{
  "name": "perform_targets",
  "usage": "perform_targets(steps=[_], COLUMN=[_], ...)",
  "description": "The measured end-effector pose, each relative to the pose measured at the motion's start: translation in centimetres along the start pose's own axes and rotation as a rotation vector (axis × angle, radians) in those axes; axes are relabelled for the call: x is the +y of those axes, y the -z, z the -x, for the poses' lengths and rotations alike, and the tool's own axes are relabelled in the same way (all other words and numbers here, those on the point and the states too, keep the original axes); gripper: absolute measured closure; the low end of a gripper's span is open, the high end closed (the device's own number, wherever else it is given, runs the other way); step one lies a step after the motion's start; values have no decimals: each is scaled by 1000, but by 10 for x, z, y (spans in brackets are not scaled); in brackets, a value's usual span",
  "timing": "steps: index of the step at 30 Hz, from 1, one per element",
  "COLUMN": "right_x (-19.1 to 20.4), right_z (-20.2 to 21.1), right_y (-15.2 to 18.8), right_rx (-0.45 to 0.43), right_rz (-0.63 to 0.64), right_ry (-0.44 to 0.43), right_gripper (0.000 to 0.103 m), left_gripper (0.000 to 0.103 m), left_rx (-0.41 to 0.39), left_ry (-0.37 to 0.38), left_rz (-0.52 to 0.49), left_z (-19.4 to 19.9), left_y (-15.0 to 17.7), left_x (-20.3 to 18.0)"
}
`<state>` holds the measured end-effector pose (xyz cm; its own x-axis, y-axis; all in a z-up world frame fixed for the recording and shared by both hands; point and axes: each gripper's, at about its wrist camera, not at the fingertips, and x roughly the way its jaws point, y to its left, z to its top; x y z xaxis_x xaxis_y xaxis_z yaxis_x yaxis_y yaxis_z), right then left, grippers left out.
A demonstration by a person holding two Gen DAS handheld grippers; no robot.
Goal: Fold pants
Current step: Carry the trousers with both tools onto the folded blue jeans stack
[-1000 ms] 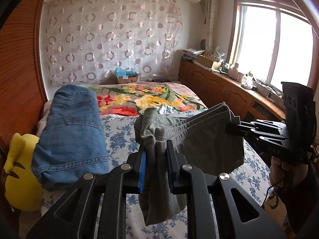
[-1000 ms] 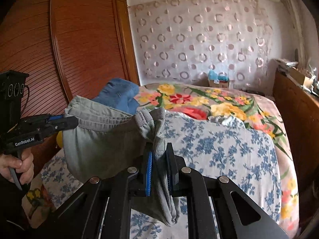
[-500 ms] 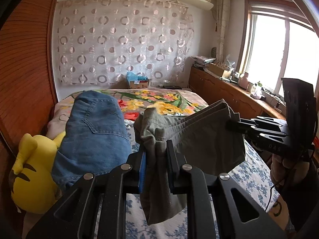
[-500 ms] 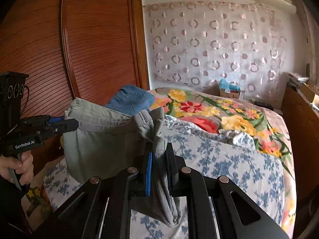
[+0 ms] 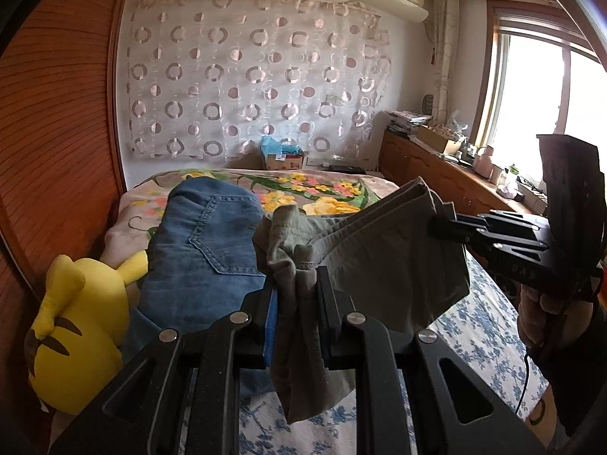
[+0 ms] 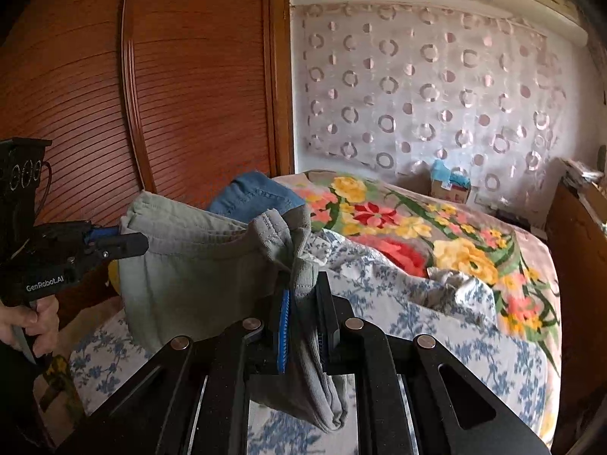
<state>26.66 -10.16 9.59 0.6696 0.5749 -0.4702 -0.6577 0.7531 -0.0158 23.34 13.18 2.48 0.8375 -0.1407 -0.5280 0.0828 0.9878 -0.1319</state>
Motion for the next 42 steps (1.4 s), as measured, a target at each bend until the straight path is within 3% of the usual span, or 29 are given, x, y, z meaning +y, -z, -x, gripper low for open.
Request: perform_targets(steps=[9, 29, 42], right_x=[-8, -3, -5], right_z=[-32, -131, -165], right_y=[-21, -62, -74], right_rx=[-21, -20, -12], right_rz=[36, 186, 253], right_ry=[-6, -90, -137], right_gripper=[91, 91, 91], left_gripper=[84, 84, 84], left_rx=[-23, 12, 18], left_ry=[-37, -100, -109], left_rz=[22, 101, 148], left_z=[-8, -8, -7], left_y=[-8, 1, 10], left_x=[20, 53, 65])
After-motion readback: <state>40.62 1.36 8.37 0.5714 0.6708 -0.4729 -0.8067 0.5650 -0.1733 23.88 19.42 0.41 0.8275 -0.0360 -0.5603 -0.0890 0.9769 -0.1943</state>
